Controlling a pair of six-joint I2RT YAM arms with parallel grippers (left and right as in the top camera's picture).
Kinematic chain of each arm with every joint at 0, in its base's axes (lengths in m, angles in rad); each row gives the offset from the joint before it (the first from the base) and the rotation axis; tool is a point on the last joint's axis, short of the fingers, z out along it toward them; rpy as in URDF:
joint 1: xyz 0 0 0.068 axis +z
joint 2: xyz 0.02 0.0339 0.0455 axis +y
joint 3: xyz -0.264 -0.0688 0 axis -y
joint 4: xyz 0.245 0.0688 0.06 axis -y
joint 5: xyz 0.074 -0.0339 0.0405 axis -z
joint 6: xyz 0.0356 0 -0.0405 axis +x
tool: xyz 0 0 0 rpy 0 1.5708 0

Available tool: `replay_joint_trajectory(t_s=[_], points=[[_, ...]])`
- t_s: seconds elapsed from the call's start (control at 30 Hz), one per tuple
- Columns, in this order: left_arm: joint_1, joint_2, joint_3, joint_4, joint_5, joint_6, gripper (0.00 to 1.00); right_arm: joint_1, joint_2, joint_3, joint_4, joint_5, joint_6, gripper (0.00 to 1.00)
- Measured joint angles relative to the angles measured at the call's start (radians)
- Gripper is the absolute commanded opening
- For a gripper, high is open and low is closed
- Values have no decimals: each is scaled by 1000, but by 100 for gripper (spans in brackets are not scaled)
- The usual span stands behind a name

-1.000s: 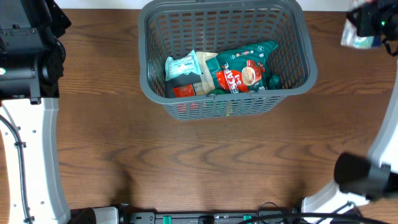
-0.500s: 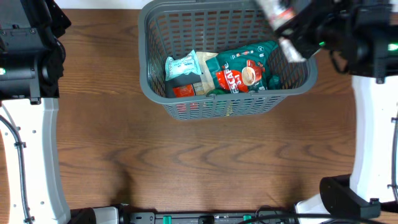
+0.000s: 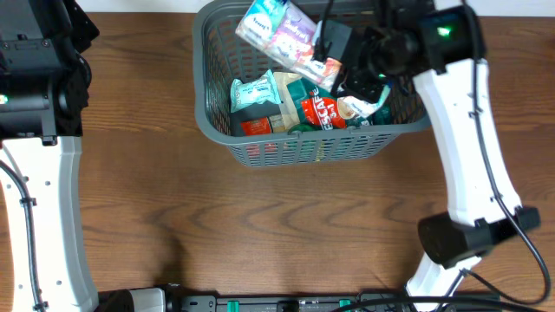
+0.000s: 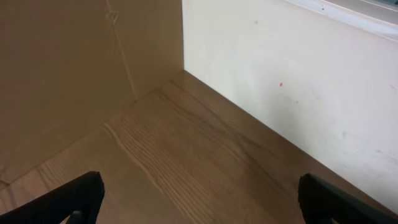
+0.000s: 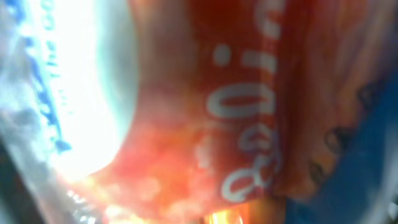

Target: Pack container

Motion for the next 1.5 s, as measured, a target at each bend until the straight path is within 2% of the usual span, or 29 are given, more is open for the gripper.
replay_joint_trajectory(t_s=[0.43,0.5,0.53,0.57,0.63,0.77,1.03,1.1,1.27,1.5], points=[[0,0,0,0,0,0,99,0,188,-2,-31,-6,-7,1],[0,0,0,0,0,0,99,0,196,-4,-31,-7,-7,8],[0,0,0,0,0,0,99,0,199,-4,-31,-7,-6,26],[0,0,0,0,0,0,99,0,199,-5,-31,-7,-7,54],[0,0,0,0,0,0,99,0,199,-5,-31,-11,-2,70],[0,0,0,0,0,0,99,0,199,-5,-22,-21,14,77],[0,0,0,0,0,0,99,0,186,-5,64,-30,114,77],[0,0,0,0,0,0,99,0,169,-4,93,-31,156,81],[0,0,0,0,0,0,99,-3,82,36,217,-5,348,99],[0,0,0,0,0,0,99,-66,-125,88,266,272,626,99]])
